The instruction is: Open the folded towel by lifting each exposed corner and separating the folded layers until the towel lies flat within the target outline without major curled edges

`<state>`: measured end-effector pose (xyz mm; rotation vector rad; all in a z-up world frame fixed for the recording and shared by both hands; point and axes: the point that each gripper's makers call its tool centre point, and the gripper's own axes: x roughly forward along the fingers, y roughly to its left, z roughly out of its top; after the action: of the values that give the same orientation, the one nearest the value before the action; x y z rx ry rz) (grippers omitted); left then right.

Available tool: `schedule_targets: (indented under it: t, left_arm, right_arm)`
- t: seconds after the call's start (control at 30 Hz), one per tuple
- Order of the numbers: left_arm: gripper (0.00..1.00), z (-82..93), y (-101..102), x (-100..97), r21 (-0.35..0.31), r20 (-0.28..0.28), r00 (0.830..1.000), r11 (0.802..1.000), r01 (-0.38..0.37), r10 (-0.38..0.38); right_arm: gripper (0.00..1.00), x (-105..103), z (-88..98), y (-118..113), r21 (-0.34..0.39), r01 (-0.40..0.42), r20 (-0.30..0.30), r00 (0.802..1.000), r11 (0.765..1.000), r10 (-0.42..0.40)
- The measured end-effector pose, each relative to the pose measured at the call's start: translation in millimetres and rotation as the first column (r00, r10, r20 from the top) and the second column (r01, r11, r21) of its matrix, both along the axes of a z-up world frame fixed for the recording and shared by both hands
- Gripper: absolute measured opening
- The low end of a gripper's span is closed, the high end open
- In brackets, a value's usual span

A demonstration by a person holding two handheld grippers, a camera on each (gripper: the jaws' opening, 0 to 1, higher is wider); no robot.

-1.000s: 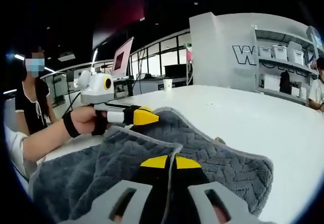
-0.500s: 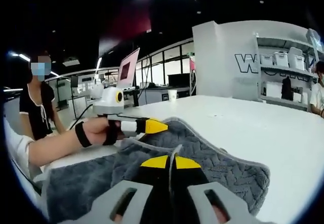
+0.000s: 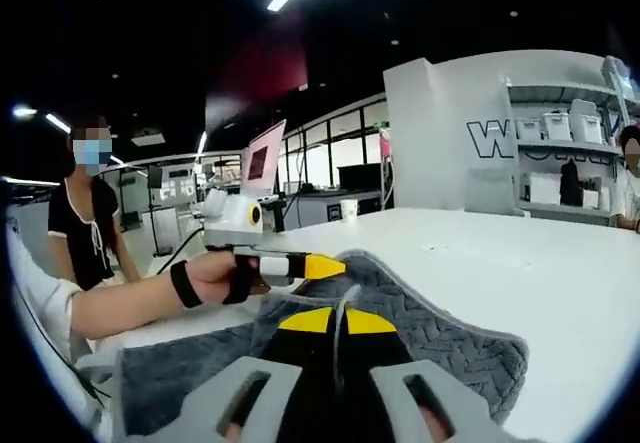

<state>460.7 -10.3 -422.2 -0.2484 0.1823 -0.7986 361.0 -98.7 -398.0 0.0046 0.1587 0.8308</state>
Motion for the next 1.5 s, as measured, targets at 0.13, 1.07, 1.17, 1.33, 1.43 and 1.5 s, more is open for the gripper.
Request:
schedule_targets:
  t: [0.13,1.07,1.17,1.33,1.43,1.5]
  left_arm:
    - [0.01,4.4,-2,-0.1,-0.016,-0.007,1.000,1.000,0.001,-0.001]
    - [0.00,21.8,-10,11.8,-0.041,-0.046,0.999,0.999,-0.002,0.000]
    - [0.00,25.6,-12,11.9,-0.043,-0.046,0.999,0.999,-0.003,0.001]
    - [0.00,33.9,-13,15.8,-0.044,-0.039,0.999,0.999,-0.006,0.004]
    - [0.00,37.6,-14,17.9,-0.045,-0.036,0.999,0.999,-0.008,0.006]
    - [0.00,39.3,-14,19.6,-0.042,-0.033,0.999,0.999,-0.010,0.009]
  right_arm:
    - [0.00,-6,3.0,1,0.014,-0.011,0.005,1.000,1.000,0.011]
    - [0.00,-58,45.3,-8,0.068,-0.071,0.151,0.987,0.995,0.060]
    - [0.00,-62,49.5,-9,0.080,-0.078,0.161,0.985,0.994,0.064]
    - [0.00,-70,56.2,-10,0.103,-0.091,0.174,0.982,0.990,0.072]
    - [0.00,-75,58.3,-10,0.107,-0.098,0.186,0.979,0.989,0.076]
    - [0.00,-80,61.5,-10,0.111,-0.113,0.198,0.976,0.987,0.089]
